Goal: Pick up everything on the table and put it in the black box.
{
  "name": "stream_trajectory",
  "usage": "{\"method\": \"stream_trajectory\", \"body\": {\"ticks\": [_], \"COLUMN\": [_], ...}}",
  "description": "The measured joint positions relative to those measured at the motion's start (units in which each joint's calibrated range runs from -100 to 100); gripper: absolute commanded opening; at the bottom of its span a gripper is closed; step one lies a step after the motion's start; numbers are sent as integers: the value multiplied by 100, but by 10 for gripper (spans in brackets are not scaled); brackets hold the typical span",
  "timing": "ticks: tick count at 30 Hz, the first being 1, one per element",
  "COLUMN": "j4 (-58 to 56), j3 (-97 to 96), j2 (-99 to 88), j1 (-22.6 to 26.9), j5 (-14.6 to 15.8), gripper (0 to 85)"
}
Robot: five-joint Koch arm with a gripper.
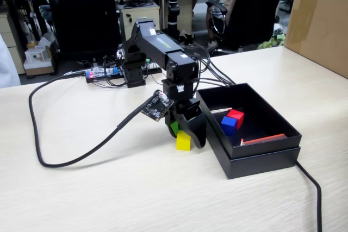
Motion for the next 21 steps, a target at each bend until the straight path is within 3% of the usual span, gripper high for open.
{"method": "stream_trajectory", "body": {"ticks": [3, 10, 15, 21], "j4": [0, 0, -8, -8], "j3": [91, 164, 183, 164], "j2": [13, -324, -1773, -3249], "j1": [-5, -54, -63, 308], "j5": [122, 210, 205, 210], "gripper": [70, 70, 70, 70]}}
